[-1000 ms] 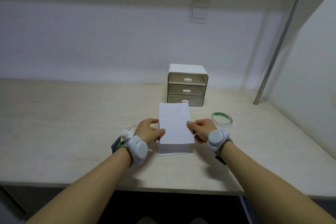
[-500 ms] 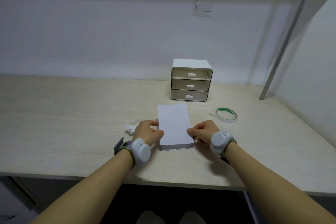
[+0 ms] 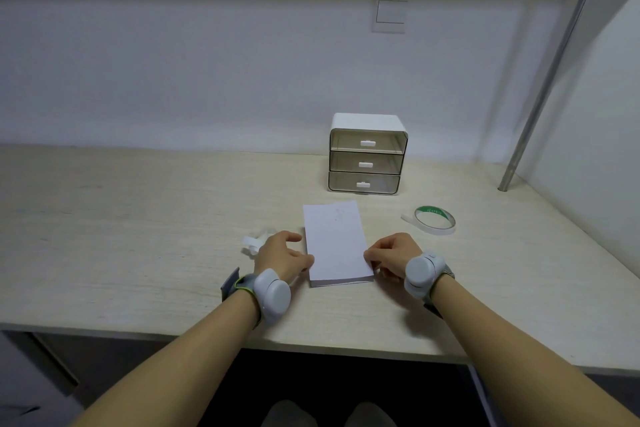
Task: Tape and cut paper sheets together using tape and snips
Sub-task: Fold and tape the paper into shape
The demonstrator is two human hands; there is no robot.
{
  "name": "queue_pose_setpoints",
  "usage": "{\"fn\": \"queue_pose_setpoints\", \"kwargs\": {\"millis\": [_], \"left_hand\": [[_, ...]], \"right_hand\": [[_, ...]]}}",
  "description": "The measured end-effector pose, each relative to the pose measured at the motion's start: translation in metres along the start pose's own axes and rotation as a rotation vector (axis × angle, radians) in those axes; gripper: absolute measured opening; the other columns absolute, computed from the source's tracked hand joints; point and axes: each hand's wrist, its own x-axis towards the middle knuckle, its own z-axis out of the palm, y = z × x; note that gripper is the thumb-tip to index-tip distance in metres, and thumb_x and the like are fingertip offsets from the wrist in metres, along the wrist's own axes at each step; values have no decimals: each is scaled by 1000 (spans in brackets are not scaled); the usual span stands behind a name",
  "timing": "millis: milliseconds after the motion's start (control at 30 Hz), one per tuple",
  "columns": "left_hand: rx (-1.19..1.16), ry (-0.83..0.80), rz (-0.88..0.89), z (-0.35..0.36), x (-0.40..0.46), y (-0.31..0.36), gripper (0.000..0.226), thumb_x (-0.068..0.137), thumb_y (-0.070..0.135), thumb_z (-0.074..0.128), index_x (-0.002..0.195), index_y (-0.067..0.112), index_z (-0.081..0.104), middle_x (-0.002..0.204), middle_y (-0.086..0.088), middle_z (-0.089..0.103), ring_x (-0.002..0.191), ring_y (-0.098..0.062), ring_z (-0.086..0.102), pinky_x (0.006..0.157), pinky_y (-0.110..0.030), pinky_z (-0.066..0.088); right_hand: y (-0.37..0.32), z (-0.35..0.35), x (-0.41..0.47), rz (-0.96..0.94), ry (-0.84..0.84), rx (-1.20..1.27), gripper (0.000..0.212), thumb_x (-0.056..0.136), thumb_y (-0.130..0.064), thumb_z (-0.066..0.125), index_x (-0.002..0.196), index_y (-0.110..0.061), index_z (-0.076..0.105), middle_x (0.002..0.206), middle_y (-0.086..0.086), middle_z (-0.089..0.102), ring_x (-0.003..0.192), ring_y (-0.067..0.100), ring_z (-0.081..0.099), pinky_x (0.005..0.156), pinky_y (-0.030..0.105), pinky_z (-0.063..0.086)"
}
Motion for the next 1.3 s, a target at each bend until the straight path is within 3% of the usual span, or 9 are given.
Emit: {"fn": "queue_pose_setpoints", "kwargs": {"millis": [567, 1067, 1300], "left_hand": [[42, 18, -19, -1, -2, -4, 61, 59, 26, 74, 117, 20, 56, 92, -6, 70, 93, -29, 68, 90, -45, 54], [111, 35, -7, 1, -2, -3, 56, 67, 24, 76, 119, 23, 55, 96, -3, 71, 90, -26, 68, 89, -39, 55], [137, 39, 10, 1, -3, -3, 55, 70, 23, 75, 121, 22, 55, 92, -1, 71, 85, -22, 66, 83, -31, 53]], "right_hand": [[4, 1, 2, -4, 22, -33, 20, 75, -4, 67, 55, -8, 63, 50, 6, 56, 34, 12, 41, 34, 14, 30], [4, 1, 3, -3, 35, -121, 19, 73, -8, 69, 55, -10, 64, 32, -7, 51, 23, 6, 38, 33, 13, 31], [5, 0, 3, -28, 37, -168, 15, 73, -9, 69, 58, -10, 66, 39, -7, 54, 32, 8, 44, 37, 16, 34]]}}
